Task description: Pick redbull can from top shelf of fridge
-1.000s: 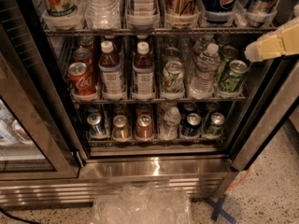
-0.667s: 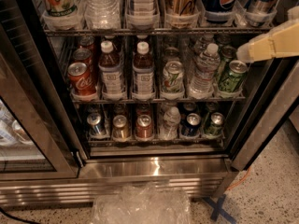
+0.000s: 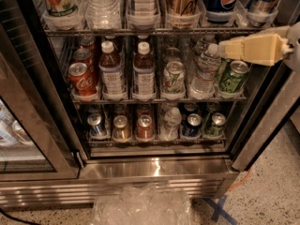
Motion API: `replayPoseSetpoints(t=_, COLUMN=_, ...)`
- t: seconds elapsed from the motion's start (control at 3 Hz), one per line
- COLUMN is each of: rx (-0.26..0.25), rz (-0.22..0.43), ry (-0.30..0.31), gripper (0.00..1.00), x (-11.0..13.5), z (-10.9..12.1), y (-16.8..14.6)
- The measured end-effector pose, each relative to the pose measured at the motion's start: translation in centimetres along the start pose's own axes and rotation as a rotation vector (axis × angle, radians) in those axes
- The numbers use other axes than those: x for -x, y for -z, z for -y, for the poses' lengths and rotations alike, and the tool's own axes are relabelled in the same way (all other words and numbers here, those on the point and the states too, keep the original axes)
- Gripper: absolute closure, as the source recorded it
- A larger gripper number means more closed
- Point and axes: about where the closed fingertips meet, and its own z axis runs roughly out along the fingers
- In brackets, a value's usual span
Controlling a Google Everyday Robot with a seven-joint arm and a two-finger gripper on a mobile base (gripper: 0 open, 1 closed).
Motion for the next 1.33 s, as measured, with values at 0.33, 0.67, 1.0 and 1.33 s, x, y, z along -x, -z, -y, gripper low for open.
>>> replayPoseSetpoints(t=0.33, rx=-0.096, rz=0.063, ry=-0.06, gripper=0.29, x=0.1, z=1.2, y=-0.3)
replayPoseSetpoints(t=0.67, rx=-0.191, rz=0.122, ry=-0.085, gripper=0.35, x=0.9, z=3.4, y=-0.2)
replayPoseSetpoints(t=1.0, rx=-0.24, rz=0.151, ry=-0.092, gripper=0.38, x=1.3, z=5.1, y=-0.7)
replayPoseSetpoints(t=1.33, rx=-0.28, rz=0.17, ry=-0.096, gripper=0.38, x=1.5, z=6.4, y=-1.3)
